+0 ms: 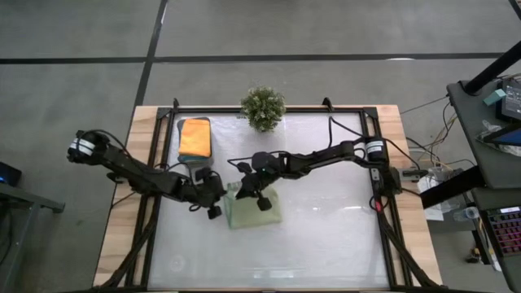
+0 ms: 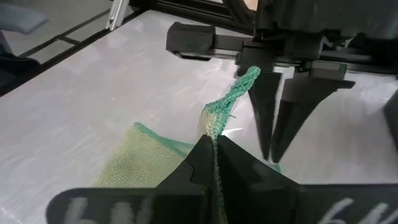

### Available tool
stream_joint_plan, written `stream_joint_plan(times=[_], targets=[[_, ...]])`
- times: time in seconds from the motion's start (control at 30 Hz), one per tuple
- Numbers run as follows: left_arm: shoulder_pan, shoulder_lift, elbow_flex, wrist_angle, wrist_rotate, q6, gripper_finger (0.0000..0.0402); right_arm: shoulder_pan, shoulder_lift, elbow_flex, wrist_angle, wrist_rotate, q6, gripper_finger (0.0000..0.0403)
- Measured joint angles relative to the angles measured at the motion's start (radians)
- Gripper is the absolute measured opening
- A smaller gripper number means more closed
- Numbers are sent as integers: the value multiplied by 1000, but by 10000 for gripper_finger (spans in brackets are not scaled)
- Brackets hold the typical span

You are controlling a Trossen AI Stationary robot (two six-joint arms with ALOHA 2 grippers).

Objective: Fold microfiber towels
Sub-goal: Fold the green microfiber cloth

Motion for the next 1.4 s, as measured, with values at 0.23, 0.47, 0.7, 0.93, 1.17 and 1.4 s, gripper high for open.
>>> stream_joint_plan(times=[0.23, 0.47, 0.7, 0.93, 1.17, 1.4], targets=[[15, 7, -64, 56, 33, -26, 99, 0, 1, -7, -9, 0, 0, 9], [41, 32, -132, 206, 34, -25, 185, 0, 1, -9, -13, 0, 0, 9], [44, 90, -154, 292, 54, -41, 184, 0, 3, -10, -11, 0, 0, 9], [45, 146, -150, 330, 55, -24, 106, 0, 5, -11, -10, 0, 8, 9], [44, 112, -139, 320, 110, 28, 9, 0, 5, -13, -11, -1, 6, 9], [44, 14, -133, 259, 111, 30, 12, 0, 5, -5, -10, -61, -8, 9]])
